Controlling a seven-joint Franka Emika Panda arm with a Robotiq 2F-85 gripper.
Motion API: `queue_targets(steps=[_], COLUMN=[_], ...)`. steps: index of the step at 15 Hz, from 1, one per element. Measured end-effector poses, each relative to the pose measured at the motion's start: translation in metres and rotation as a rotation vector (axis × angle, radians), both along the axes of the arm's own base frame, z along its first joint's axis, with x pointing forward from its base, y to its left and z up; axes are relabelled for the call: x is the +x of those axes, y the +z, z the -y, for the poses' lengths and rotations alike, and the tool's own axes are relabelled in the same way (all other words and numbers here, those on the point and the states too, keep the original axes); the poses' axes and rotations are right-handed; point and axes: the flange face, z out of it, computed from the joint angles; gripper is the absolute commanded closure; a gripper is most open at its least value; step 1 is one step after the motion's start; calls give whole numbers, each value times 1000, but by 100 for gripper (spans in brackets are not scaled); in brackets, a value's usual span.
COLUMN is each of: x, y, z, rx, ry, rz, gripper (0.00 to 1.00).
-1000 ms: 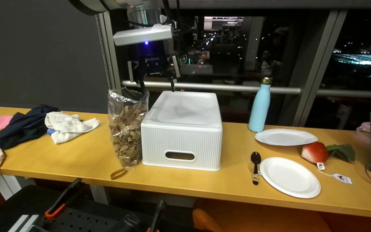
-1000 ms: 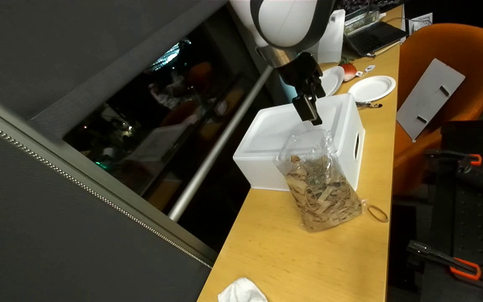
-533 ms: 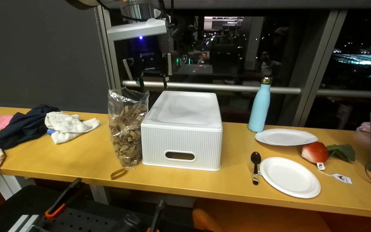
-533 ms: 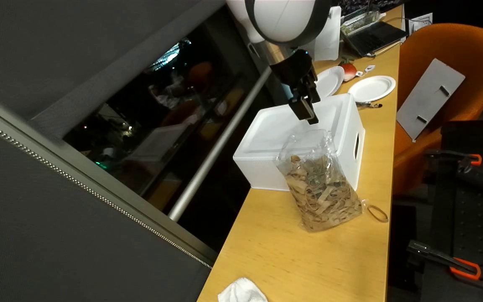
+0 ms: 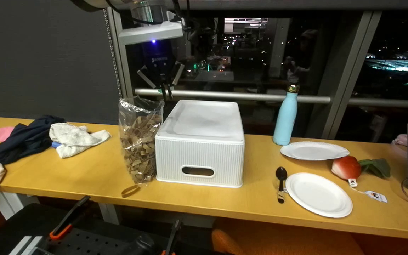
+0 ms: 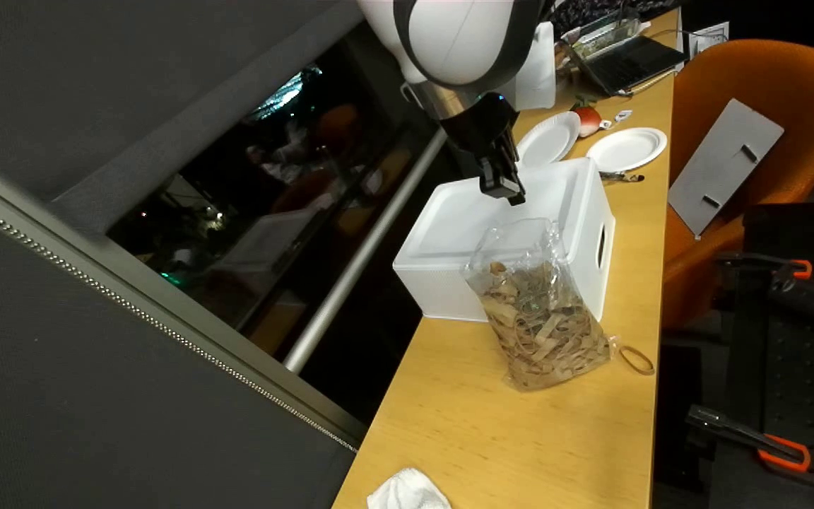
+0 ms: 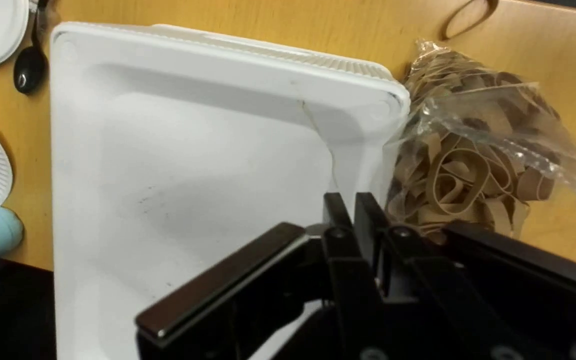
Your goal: Put some rubber bands on the basket
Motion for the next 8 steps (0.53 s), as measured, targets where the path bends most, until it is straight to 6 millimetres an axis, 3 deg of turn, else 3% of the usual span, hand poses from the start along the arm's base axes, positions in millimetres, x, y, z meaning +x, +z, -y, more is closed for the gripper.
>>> queue_targets(steps=[5,8], x=[21,24], y=[-7,-13], z=[-27,-47], rx=[5,9], ry=[66,100], rz=[1,-6], gripper=[100,100])
